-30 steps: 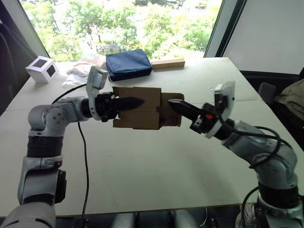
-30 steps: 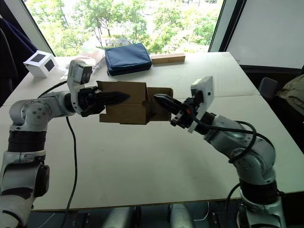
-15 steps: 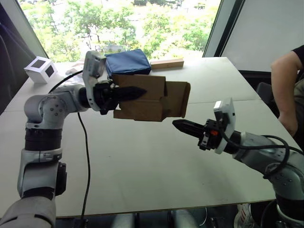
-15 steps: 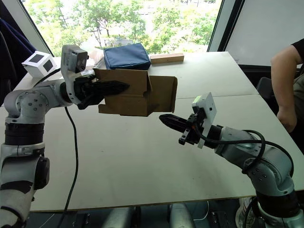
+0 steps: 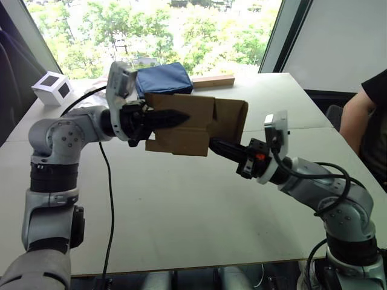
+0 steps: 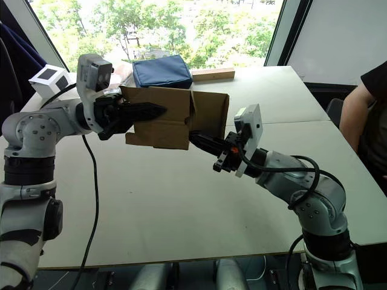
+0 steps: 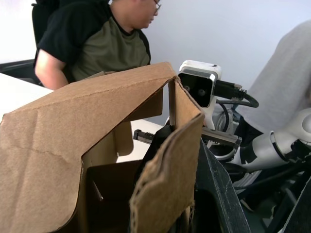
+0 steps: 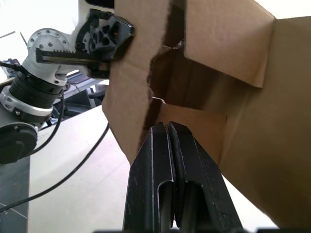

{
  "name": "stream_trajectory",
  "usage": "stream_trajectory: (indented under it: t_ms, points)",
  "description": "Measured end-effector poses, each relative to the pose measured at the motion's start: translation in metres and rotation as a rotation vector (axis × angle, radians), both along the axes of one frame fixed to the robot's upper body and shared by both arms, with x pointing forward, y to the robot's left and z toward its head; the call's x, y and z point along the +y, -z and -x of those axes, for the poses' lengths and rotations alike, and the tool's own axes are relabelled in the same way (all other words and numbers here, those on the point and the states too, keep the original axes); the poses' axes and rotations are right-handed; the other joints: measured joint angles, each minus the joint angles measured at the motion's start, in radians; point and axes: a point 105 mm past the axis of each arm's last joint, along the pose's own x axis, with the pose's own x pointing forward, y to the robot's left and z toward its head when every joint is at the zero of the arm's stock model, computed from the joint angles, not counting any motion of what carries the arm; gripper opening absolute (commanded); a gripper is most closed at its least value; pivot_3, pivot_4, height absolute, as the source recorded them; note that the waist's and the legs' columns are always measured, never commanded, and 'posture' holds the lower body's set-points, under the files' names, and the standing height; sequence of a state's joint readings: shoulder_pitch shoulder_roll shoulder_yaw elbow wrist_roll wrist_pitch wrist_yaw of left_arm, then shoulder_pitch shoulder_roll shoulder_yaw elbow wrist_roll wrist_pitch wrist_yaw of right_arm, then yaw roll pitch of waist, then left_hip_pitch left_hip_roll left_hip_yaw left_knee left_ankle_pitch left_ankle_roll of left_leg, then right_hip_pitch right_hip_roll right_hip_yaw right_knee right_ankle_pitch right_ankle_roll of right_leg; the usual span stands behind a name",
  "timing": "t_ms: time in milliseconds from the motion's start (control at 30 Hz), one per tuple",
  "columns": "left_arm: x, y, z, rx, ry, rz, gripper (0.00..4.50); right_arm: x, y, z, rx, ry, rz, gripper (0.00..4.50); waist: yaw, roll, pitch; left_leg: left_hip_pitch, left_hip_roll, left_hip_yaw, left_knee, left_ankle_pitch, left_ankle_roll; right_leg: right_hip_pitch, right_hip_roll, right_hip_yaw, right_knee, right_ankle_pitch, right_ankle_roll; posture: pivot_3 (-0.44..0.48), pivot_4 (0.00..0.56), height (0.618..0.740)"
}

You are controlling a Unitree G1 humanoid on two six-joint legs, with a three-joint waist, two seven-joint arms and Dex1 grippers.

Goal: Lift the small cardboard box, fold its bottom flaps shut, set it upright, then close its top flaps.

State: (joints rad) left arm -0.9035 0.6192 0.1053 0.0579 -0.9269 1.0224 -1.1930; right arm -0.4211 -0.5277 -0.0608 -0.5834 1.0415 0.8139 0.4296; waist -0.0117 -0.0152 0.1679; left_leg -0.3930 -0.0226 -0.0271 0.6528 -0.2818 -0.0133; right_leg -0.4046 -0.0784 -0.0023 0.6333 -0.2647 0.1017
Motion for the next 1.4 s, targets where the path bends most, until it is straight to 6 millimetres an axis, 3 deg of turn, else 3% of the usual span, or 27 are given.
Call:
stream_trajectory:
  t_ms: [200, 433, 500, 600, 700, 800, 900, 1000, 1133, 1400]
  points:
    - [0.000, 0.000, -0.001, 0.001, -0.006, 0.000, 0.00, -0.006, -0.006, 0.002, -0.013, -0.013, 0.017, 0.02, 0.002, 0.000, 0.000, 0.000, 0.000, 0.000, 0.000, 0.000, 0.000, 0.000, 0.000, 0.000, 0.000, 0.000, 0.000, 0.000, 0.150, 0.737]
    - [0.007, -0.007, -0.002, -0.011, -0.045, 0.027, 0.00, -0.081, -0.063, -0.018, -0.117, 0.161, -0.059, 0.02, 0.001, 0.000, 0.000, 0.000, 0.000, 0.000, 0.000, 0.000, 0.001, 0.001, 0.000, 0.000, 0.000, 0.000, 0.000, 0.000, 0.150, 0.737]
    - [0.007, -0.007, -0.002, -0.010, -0.046, 0.029, 0.00, -0.096, -0.062, -0.030, -0.116, 0.241, -0.076, 0.02, 0.000, 0.000, 0.000, 0.000, 0.000, 0.000, 0.000, 0.000, 0.001, 0.001, 0.000, 0.000, 0.000, 0.000, 0.000, 0.000, 0.150, 0.737]
    - [0.007, -0.008, -0.002, -0.010, -0.047, 0.035, 0.00, -0.117, -0.032, -0.065, -0.069, 0.442, -0.001, 0.02, -0.004, 0.000, 0.000, 0.000, 0.000, 0.001, 0.000, 0.000, 0.001, 0.000, 0.000, 0.000, 0.000, 0.000, 0.000, 0.000, 0.150, 0.737]
    - [0.006, -0.009, -0.001, -0.005, -0.044, 0.038, 0.00, -0.102, -0.003, -0.085, -0.027, 0.489, 0.041, 0.02, -0.006, 0.000, 0.000, 0.000, 0.000, 0.002, -0.001, 0.000, 0.000, -0.002, 0.000, 0.001, 0.002, 0.000, 0.000, 0.000, 0.150, 0.737]
    - [0.005, -0.010, 0.000, -0.012, -0.043, 0.034, 0.00, -0.083, 0.008, -0.089, -0.018, 0.459, 0.054, 0.02, -0.003, 0.001, 0.001, -0.001, 0.000, 0.002, -0.001, 0.001, -0.001, -0.003, 0.000, 0.001, 0.003, 0.000, 0.000, 0.000, 0.150, 0.737]
    - [0.005, -0.011, 0.001, -0.016, -0.044, 0.030, 0.00, -0.069, 0.002, -0.085, -0.020, 0.390, -0.022, 0.02, 0.001, 0.000, 0.001, -0.001, -0.001, 0.001, 0.000, 0.001, -0.001, -0.002, 0.000, 0.001, 0.002, 0.000, 0.000, 0.000, 0.150, 0.737]
    - [0.005, -0.010, 0.000, -0.014, -0.046, 0.029, 0.00, -0.043, -0.010, -0.059, -0.008, 0.186, -0.147, 0.02, 0.002, 0.000, 0.001, -0.001, 0.000, 0.000, 0.000, 0.001, -0.001, -0.002, 0.000, 0.001, 0.002, 0.000, 0.000, 0.000, 0.150, 0.737]
    - [0.008, -0.010, -0.001, -0.008, -0.054, 0.028, 0.00, -0.043, -0.015, -0.043, 0.029, 0.103, -0.224, 0.02, 0.000, 0.000, 0.001, -0.001, -0.001, 0.000, 0.001, 0.001, -0.001, -0.001, -0.001, 0.001, 0.002, 0.000, 0.000, 0.000, 0.150, 0.737]
    - [0.010, -0.009, -0.003, 0.002, -0.064, 0.029, 0.00, -0.038, -0.012, -0.033, 0.103, 0.071, -0.356, 0.02, -0.002, 0.001, 0.001, 0.000, 0.000, 0.000, 0.000, 0.001, -0.001, -0.002, 0.000, 0.001, 0.002, 0.000, 0.000, 0.000, 0.150, 0.737]
